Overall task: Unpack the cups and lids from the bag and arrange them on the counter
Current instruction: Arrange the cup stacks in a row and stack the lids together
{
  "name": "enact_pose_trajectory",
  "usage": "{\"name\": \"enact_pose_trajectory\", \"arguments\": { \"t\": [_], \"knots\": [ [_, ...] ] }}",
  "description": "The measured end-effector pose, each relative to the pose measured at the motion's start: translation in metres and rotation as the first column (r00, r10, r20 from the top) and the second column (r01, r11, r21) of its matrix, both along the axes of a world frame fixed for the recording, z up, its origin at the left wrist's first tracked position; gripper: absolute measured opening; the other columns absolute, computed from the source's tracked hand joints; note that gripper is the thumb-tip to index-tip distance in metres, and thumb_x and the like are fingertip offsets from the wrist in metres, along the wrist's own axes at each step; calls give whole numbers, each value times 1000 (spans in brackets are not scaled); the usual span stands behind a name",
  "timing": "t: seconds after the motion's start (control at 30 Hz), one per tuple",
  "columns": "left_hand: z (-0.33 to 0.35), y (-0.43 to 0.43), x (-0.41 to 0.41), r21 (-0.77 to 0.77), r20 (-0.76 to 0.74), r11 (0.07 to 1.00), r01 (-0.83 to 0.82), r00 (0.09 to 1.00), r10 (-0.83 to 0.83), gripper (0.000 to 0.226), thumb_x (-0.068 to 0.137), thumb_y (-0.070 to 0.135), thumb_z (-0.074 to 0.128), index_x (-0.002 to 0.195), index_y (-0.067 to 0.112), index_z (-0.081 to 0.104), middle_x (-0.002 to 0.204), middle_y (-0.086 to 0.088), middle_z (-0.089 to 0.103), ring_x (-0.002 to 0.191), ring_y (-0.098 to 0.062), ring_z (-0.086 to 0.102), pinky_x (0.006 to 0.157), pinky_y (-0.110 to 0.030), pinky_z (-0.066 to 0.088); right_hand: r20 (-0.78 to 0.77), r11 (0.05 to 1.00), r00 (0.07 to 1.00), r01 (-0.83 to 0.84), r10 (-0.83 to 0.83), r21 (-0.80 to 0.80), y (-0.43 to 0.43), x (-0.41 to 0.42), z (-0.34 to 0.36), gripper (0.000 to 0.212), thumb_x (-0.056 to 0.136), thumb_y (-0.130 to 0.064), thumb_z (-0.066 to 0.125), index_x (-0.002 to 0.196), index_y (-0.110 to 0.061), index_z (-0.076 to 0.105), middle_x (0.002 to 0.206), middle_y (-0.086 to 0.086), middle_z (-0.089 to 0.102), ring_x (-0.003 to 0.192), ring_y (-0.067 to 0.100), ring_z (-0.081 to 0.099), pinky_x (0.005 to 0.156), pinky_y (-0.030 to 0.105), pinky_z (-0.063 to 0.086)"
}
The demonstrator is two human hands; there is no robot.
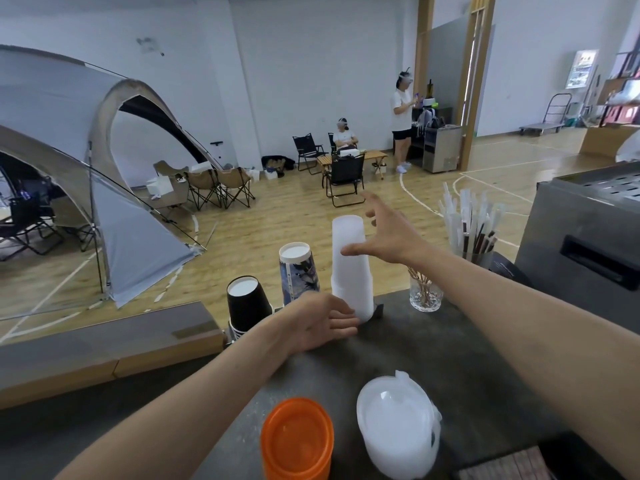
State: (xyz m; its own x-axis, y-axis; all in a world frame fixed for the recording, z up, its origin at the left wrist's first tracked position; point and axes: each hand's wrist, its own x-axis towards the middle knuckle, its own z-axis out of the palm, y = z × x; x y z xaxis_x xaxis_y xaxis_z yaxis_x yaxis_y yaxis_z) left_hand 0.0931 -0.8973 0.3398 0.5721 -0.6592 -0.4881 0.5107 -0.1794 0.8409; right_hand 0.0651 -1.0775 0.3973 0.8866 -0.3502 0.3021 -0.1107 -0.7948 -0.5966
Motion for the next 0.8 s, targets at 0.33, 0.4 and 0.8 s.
{"name": "enact_pose_trajectory", "arguments": {
  "t": [0.33,0.4,0.8],
  "knots": [
    [26,106,-33,249,908,965,83,327,-263,28,86,20,74,113,18,68,100,8,74,93,-5,70,85,-23,56,147,979,973,-189,177,75,43,-85,-17,28,80,-35,79,105,-25,69,93,-12,73,87,-3,69,85,33,59],
    [20,123,-46,312,922,944,104,207,-327,33,84,30,75,115,22,67,107,14,69,100,2,64,88,-17,53,0,938,939,-343,343,56,64,-94,-26,27,79,-36,80,102,-26,70,94,-13,74,90,-4,68,86,32,59],
    [-75,185,-85,342,911,934,102,206,-356,88,63,62,83,135,45,36,146,29,35,133,6,39,104,-31,45,-479,706,749,-633,458,-317,145,-130,-85,70,64,-71,72,123,-39,53,116,-14,64,105,10,58,95,33,46]
  ]
}}
